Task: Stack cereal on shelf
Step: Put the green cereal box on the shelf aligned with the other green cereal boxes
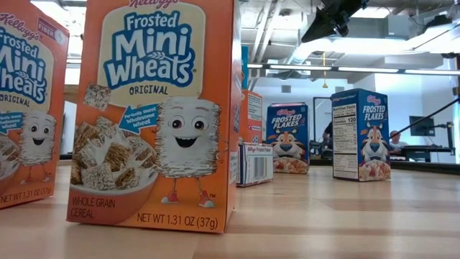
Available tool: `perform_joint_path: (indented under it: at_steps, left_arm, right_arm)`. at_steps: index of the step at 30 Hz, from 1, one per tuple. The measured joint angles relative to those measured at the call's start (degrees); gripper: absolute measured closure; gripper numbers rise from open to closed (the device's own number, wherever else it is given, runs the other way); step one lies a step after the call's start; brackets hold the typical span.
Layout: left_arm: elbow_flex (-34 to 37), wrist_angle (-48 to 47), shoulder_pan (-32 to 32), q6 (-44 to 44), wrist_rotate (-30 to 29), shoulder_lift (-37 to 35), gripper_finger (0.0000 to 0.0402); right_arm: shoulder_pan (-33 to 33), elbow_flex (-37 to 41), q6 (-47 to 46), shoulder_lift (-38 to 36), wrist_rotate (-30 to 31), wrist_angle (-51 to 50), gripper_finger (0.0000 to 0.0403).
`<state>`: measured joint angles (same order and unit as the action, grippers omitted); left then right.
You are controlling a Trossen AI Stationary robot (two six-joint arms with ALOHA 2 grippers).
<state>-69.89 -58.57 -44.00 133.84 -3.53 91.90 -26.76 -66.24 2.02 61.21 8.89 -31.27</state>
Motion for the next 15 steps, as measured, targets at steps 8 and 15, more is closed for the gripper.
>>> perform_joint_path:
  at_steps: [8,15]
  left_arm:
    - [0.0,0.6,0.4,-2.8,0.2,0.0,0.0256]
    - [0.0,1.4,0.8,-4.2,0.2,0.0,0.0331]
  right_arm:
    - [0.0,0.0,0.0,0.0,0.0,0.0,0.0386]
    - [0.0,0.0,0.0,0.0,0.0,0.0,0.0386]
